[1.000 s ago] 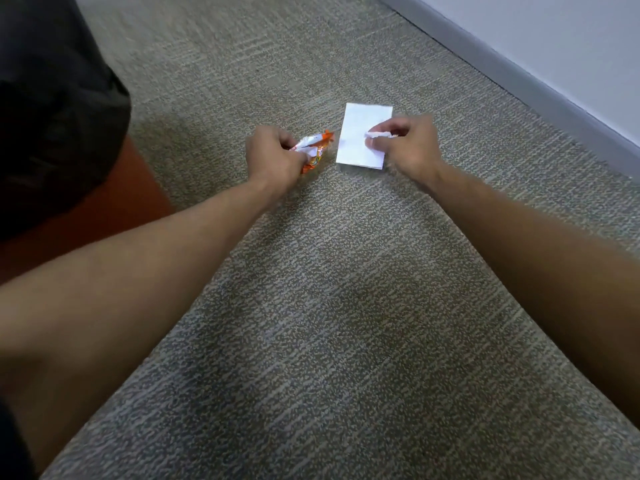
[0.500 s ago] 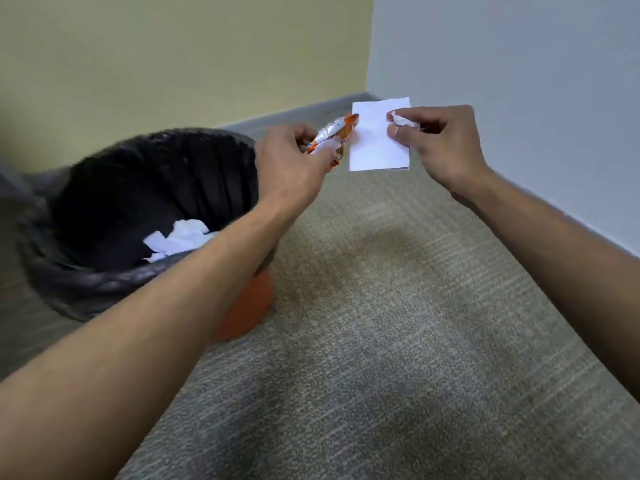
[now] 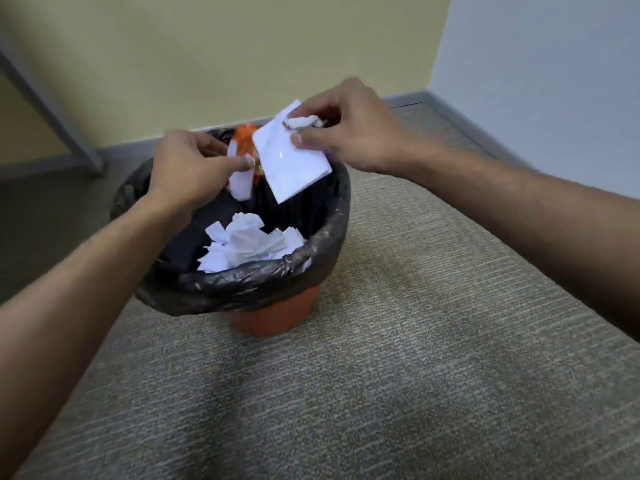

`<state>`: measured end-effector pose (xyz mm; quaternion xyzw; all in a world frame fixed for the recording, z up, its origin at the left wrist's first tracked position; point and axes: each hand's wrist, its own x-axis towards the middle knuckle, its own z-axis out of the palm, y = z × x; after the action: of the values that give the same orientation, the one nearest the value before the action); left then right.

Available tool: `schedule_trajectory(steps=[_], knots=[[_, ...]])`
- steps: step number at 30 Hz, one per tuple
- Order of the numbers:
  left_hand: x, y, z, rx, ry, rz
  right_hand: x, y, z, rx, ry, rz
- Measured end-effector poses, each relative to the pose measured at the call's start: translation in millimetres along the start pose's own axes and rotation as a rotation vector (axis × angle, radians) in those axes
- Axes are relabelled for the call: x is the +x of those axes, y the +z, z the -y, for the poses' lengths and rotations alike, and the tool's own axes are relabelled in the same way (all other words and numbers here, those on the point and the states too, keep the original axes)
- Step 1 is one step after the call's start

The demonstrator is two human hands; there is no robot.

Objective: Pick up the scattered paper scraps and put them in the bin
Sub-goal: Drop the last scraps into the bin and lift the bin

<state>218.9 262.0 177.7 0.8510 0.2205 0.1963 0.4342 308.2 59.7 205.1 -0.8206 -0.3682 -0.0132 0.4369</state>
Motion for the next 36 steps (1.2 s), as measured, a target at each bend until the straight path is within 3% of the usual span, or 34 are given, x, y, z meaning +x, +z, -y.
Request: schedule_trajectory(steps=[5, 9, 11, 14, 16, 19, 25, 31, 36], knots=[[11, -25, 13, 0.239, 0.017, 0.001, 23, 24, 6, -0.11, 0.036, 0.266], [27, -60, 9, 0.457, 0.081, -0.001, 19, 18, 7, -0.354, 0.049, 0.262], [38, -73, 13, 0.59, 0.015, 0.008, 9, 10, 10, -0.471, 0.161, 0.232], [54, -83, 31, 0.683, -0.152, 0.192, -6, 3, 12, -0.538, 0.454, 0.255], [61, -88, 37, 0.632, -0.259, 0.338, -14, 1, 15, -0.409, 0.687, 0.27], [75, -97, 42, 0.533, -0.334, 0.483, -16, -3, 24, -0.066, 0.924, 0.158], [89, -113, 40, 0.124, -0.619, 0.607, -14, -1, 25, 0.142, 0.998, 0.027], [106, -134, -20, -0.186, -0.503, 0.517, 17, -57, 54, 0.208, 0.943, -0.16], [127, -143, -95, -0.29, -0.318, 0.455, 43, -133, 70, 0.281, 0.832, -0.259]])
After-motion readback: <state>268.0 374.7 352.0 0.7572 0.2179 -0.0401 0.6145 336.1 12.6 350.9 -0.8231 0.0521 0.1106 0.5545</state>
